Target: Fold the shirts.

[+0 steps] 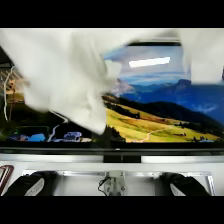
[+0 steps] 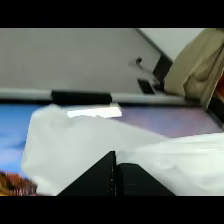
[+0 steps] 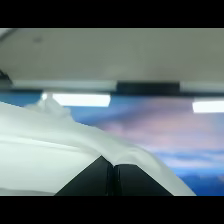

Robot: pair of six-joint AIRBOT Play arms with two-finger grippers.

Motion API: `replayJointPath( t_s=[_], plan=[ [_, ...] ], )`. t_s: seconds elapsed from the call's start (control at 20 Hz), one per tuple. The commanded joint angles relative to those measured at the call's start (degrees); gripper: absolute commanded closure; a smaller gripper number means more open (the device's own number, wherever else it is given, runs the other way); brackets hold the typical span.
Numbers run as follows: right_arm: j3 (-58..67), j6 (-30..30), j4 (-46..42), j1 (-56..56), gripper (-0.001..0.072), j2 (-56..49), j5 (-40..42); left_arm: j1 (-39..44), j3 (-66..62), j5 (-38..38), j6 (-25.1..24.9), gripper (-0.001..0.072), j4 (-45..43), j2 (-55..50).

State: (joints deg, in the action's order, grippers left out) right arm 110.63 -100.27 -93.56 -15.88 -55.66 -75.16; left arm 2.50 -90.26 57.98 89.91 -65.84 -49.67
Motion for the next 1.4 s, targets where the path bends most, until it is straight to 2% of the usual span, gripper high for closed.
replayJointPath(
  t_s=[0.0,0.05,0.15,0.2,0.3,0.45,0.55,0.65,0.7,0.75,0.8,0.85,0.9,0.95,1.1,1.25,1.3,1.35],
  plan=[
    [-10.58,0.09,-0.24,0.07,0.0656,2.32,-20.72,1.11,16.26,5.38,1.38,0.0651,-1.29,0.17],
    [-16.46,0.07,2.16,0.04,0.0657,2.32,-20.02,1.88,22.51,2.91,1.44,0.0651,-0.31,0.02],
    [-29.49,0.04,5.46,0.07,0.0656,2.25,-12.94,3.63,33.53,-5.25,1.38,0.065,4.39,-0.94],
    [-35.17,-0.44,4.72,0.07,0.0656,2.25,-8.5,4.42,37.42,-9.88,1.18,0.065,7.39,-1.88],
    [-44.85,-5.66,-0.68,0.11,0.0656,2.01,0.61,6.27,41.11,-16.5,0.87,0.065,11.65,-4.92],
    [-48.37,-13.27,-8.26,0.11,0.0656,-2.03,5.25,9.88,40.63,-23.43,-1.4,0.065,14.67,-10.49],
    [-48.37,-15.72,-9.46,0.11,0.0656,-5.95,9.09,12.81,40.63,-28.65,-1.36,0.065,15.52,-14.38],
    [-48.37,-17.2,-9.38,0.11,0.0656,-11.32,10.8,15.76,40.63,-29.86,-0.15,0.065,15.56,-19.3],
    [-48.37,-17.2,-9.31,0.11,0.0644,-14.03,10.69,17.27,40.63,-29.44,0.79,0.0649,15.58,-21.75],
    [-48.37,-17.11,-8.68,0.11,0.0527,-16.68,10.69,18.4,40.63,-29.05,0.79,0.0638,15.56,-23.5],
    [-48.35,-17.03,-7.61,0.11,0.0247,-18.4,10.67,18.78,40.63,-28.09,0.09,0.0603,15.54,-24.44],
    [-48.02,-15.37,-5.9,0.11,0.0123,-19.28,10.6,18.1,40.39,-26.34,-2.05,0.0465,15.41,-24.28],
    [-47.17,-12.76,-4.76,0.11,0.0123,-19.12,10.27,15.98,39.32,-22.69,-4.15,0.0128,14.86,-23.69],
    [-45.57,-10.34,-4.39,0.09,0.0122,-18.56,9.55,12.85,37.44,-17.9,-5.14,0.0027,13.07,-22.93],
    [-35.85,-2.25,0.92,0.04,0.0122,-16.85,9.49,0.33,29.31,-1.81,-5.46,0.003,3.65,-20.24],
    [-27.91,-0.44,13.94,-1.22,0.0122,-18.82,17.51,-9.01,26.77,7.5,-5.16,0.0046,-2.4,-17.97],
    [-26.23,-0.13,16.63,-2.82,0.0121,-20.57,19.58,-10.73,27.43,10.23,-4.92,0.008,-4.0,-17.79],
    [-24.81,0.37,18.49,-4.98,0.0086,-22.95,21.03,-11.82,28.83,11.87,-4.61,0.0099,-5.22,-17.77]
  ],
)
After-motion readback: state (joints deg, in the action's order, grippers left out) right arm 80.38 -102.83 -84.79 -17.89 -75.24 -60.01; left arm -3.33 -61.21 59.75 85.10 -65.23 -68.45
